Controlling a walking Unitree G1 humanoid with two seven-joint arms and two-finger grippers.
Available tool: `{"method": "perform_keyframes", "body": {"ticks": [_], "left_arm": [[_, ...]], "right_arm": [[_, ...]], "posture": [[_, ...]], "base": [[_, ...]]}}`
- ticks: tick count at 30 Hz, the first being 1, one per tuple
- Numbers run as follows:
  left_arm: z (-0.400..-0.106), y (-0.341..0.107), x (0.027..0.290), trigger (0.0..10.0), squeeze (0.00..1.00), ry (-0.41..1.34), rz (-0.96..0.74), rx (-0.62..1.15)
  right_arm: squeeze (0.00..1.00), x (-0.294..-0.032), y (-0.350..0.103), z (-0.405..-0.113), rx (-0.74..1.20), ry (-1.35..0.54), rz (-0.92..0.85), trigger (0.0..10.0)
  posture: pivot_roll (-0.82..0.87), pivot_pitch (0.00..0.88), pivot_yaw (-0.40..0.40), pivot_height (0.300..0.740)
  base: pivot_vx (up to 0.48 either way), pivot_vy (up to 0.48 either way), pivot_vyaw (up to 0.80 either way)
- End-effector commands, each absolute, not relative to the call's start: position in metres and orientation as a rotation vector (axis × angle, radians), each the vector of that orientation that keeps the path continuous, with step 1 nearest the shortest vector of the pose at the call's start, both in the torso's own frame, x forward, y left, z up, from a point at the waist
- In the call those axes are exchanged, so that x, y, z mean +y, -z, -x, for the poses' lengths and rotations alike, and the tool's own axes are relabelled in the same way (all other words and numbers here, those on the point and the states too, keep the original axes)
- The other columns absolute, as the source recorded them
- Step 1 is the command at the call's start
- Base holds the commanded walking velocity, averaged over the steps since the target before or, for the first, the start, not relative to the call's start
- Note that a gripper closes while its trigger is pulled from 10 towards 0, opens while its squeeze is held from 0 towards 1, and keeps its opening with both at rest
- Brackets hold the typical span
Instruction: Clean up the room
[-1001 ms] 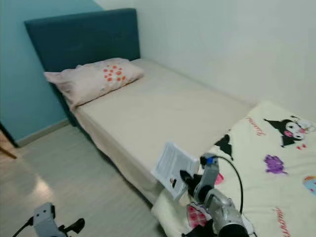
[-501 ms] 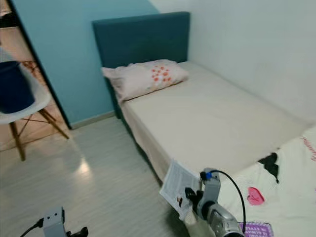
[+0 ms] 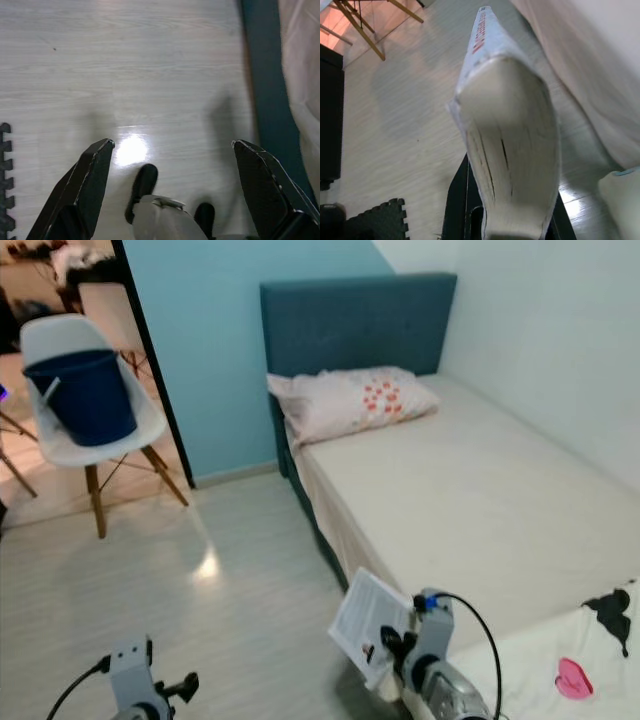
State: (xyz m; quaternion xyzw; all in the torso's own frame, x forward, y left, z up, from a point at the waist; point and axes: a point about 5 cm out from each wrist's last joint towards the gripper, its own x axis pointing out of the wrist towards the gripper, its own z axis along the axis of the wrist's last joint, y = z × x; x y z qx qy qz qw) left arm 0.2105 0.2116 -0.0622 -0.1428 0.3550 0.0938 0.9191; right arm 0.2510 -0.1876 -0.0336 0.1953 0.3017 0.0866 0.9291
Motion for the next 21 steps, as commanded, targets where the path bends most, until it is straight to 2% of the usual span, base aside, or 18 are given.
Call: {"method": "perform_keyframes", "body": {"ticks": [1, 12, 20, 21], "left_arm": [[-0.211, 0.063, 0.209, 10.0, 0.0, -0.179, 0.284, 0.734], [-0.202, 0.068, 0.207, 10.0, 0.0, -0.173, 0.299, 0.761], [-0.203, 0.068, 0.205, 10.0, 0.0, -0.161, 0.301, 0.768], [-0.203, 0.068, 0.205, 10.0, 0.0, -0.158, 0.302, 0.766]], "right_arm": [[0.0, -0.189, 0.031, -0.253, 0.596, -0.183, -0.39, 10.0], [0.0, -0.19, 0.026, -0.259, 0.541, -0.173, -0.408, 10.0], [0.0, -0.191, 0.011, -0.276, 0.479, -0.173, -0.426, 10.0], [0.0, -0.191, 0.01, -0.278, 0.475, -0.168, -0.434, 10.0]], "posture": [[-0.03, 0.0, -0.053, 0.74], [-0.04, 0.0, -0.046, 0.74], [-0.06, 0.0, -0.04, 0.74], [-0.06, 0.0, -0.039, 0.74]], "base": [[0.266, 0.0, 0.0], [0.323, 0.0, 0.0], [0.353, 0.0, 0.0], [0.356, 0.0, -0.8]]}}
